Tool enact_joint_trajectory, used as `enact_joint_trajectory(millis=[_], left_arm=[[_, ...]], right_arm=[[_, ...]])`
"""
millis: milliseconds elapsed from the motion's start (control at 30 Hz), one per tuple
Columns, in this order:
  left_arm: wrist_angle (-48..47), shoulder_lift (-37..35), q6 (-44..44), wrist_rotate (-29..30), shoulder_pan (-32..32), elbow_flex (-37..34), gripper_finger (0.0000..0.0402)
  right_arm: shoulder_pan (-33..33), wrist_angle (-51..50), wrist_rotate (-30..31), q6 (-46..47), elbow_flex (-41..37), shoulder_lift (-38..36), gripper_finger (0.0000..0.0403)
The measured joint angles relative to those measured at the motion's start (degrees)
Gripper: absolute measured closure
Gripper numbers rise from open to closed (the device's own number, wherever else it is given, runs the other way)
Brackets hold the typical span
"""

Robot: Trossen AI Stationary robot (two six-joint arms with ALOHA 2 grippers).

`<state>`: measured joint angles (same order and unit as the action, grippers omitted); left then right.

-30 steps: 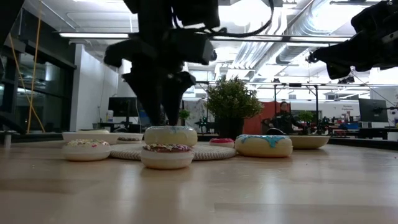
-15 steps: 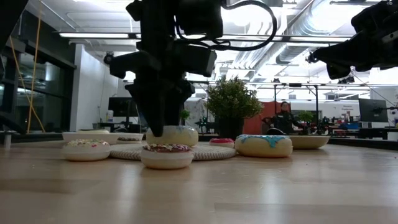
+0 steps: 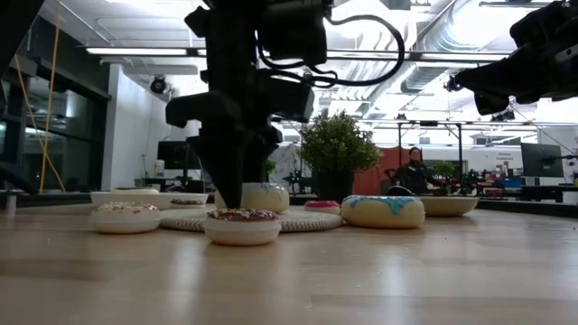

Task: Pick & Place donuts
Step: Put the large white donut on the white plate

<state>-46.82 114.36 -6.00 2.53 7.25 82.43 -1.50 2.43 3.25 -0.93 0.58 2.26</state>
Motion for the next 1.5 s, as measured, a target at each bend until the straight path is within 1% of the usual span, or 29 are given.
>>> enact_joint_trajectory(millis=[200, 333, 433, 667, 767, 867, 1033, 1067, 1133, 1233, 1267, 1300, 1400, 1500], left_arm=[[-0.02, 0.07, 0.57, 0.24, 0.0, 0.0, 0.0154], [-0.37, 0.07, 0.67, 1.43, -0.01, 0.0, 0.0157], [-0.81, 0.07, 0.66, 1.72, -0.02, 0.0, 0.0177], [-1.22, 0.13, 1.08, 1.7, -0.04, 0.0, 0.0246], [-1.95, -0.37, 1.77, 1.5, -0.02, -0.02, 0.0269], [-3.45, -1.33, 1.8, 1.04, -0.02, 0.78, 0.0282], [-10.93, -2.45, 2.96, 1.19, -0.2, 5.35, 0.0286], [-13.38, -2.78, 3.79, 1.35, -0.51, 6.25, 0.0286], [-14.68, -3.14, 6.71, 1.38, -0.96, 8.48, 0.0286], [-18.21, -4.85, 13.54, 1.48, -2.37, 9.65, 0.0286], [-17.43, -5.45, 16.1, 1.29, -2.9, 10.03, 0.0286], [-16.53, -6.17, 18.64, 1.26, -3.56, 10.13, 0.0286], [-19.28, -8.12, 26.1, 1.31, -6.02, 10.03, 0.0286], [-21.59, -10.05, 31.3, 2.05, -9.43, 8.92, 0.0286]], right_arm=[[0.02, -0.02, 0.0, 0.02, 0.02, -0.02, 0.0391], [0.02, -0.02, -0.02, 0.02, 0.0, -0.02, 0.0391], [0.02, -0.02, 0.0, 0.02, 0.0, -0.02, 0.0391], [0.02, -0.02, 0.0, 0.02, 0.0, -0.02, 0.0391], [0.01, -0.02, -0.02, 0.02, 0.01, -0.02, 0.0391], [0.0, -0.02, -0.01, 0.01, 0.01, -0.04, 0.0391], [0.0, 0.03, 0.0, 0.02, 0.02, 0.0, 0.0391], [0.0, 0.0, 0.0, 0.02, 0.02, -0.02, 0.0391], [0.0, 0.03, 0.0, 0.02, 0.01, -0.04, 0.0391], [0.01, 0.0, 0.0, 0.02, 0.0, -0.04, 0.0391], [0.0, 0.0, 0.0, 0.02, 0.02, -0.04, 0.0391], [0.0, 0.0, 0.0, 0.02, 0.0, -0.04, 0.0391], [0.01, 0.04, 0.0, 0.02, 0.0, -0.03, 0.0391], [0.01, -0.02, -0.01, 0.02, 0.0, 0.25, 0.0391]])
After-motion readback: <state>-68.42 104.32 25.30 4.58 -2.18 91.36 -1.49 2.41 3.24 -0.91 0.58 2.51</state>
